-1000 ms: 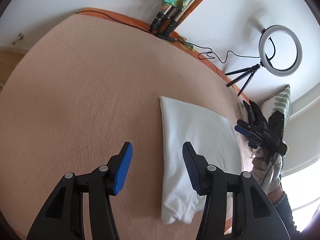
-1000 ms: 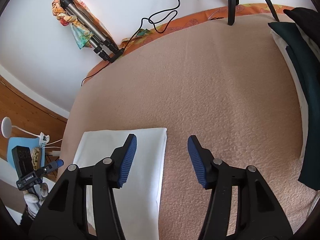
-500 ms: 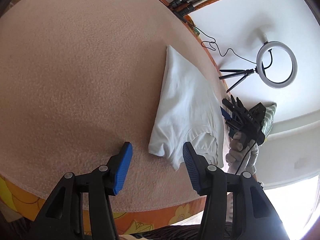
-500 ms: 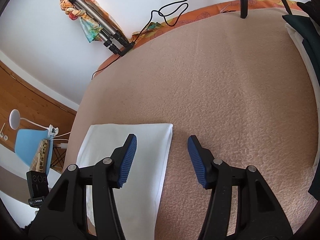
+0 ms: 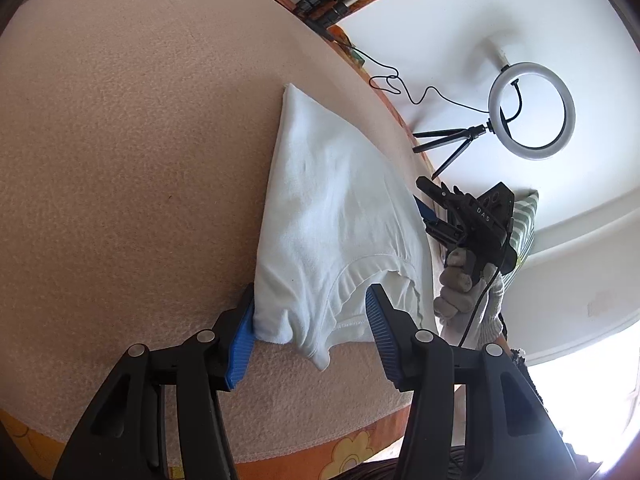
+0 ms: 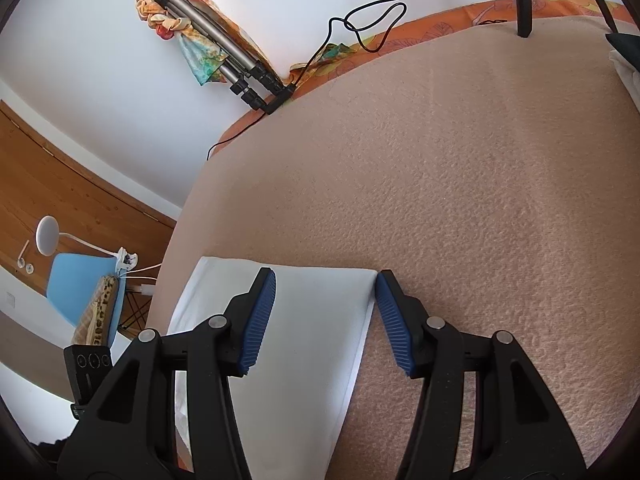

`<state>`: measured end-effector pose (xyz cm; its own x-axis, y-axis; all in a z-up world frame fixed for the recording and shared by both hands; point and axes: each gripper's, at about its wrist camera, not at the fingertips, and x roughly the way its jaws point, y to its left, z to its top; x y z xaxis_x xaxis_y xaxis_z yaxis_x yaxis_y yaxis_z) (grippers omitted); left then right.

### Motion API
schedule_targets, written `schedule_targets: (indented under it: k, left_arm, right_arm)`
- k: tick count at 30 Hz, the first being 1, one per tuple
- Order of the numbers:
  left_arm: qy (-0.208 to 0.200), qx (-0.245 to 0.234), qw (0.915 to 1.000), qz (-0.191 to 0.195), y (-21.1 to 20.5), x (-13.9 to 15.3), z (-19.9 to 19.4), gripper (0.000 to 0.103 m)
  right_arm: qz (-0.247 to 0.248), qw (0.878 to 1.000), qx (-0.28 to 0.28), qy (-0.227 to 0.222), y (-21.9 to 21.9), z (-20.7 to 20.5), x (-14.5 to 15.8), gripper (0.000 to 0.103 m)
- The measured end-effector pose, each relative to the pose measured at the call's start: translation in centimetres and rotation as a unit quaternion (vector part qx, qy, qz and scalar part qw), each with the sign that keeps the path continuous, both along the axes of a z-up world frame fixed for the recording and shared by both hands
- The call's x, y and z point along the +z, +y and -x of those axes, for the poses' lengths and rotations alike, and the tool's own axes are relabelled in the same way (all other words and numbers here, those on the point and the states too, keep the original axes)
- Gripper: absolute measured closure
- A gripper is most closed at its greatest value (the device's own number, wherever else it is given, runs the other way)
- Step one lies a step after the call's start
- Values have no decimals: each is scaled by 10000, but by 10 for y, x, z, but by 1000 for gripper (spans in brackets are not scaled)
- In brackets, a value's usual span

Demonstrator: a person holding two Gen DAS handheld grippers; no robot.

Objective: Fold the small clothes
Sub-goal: 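Close both grippers on the end of the folded shirt, then lift the folded shirt with both grippers and carry it onto the dark clothes stack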

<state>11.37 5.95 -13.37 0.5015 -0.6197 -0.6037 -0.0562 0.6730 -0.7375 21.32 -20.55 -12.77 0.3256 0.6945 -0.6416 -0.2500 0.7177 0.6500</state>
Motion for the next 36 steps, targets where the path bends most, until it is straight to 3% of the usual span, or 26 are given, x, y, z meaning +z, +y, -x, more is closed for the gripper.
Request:
schedule_targets:
  k: [4,6,9,11,13,14,18,22,28,36]
  left_arm:
    - [-58,-109,9999,-53,-6,0,-9,52]
    - [-95,-126,9998,-135,-11,2,-12,54]
    - [-134,-160,9995,-227,-15,3,-15,56]
    - [-48,-118,9997,-186,-14,0,-19,70]
    - [29,-103,9996,-276,-15,-4,-23,88]
    - [24,-83,9995,-304,-15,-5,-23,88]
    - [-135,-148,9980,-595,-18,-1,-19,90]
    - [-397,-262,9933,-1053,-24,10,-15,91]
    - [-909,-437,9795,-1743,-40,28,-9,91]
    - [-1320,-639,9710,-1888,-59,50,-6,92]
  right_arm:
    - [-223,9997,-2,56,-1,2,-3,48]
    - [-477,9985,104,255,1,4,-9,59]
    - [-428,9989,117,164,5,9,-9,61]
    - [-438,9988,119,188,7,7,-9,63]
    - [-377,9988,159,275,13,5,-11,75]
    - [-277,9990,197,289,17,5,-11,85]
    - [6,9993,359,97,31,10,-2,92]
    - [413,9987,295,-98,36,15,10,93]
    - [554,9979,112,-311,34,23,33,94]
    - [712,9953,36,-649,33,37,69,95]
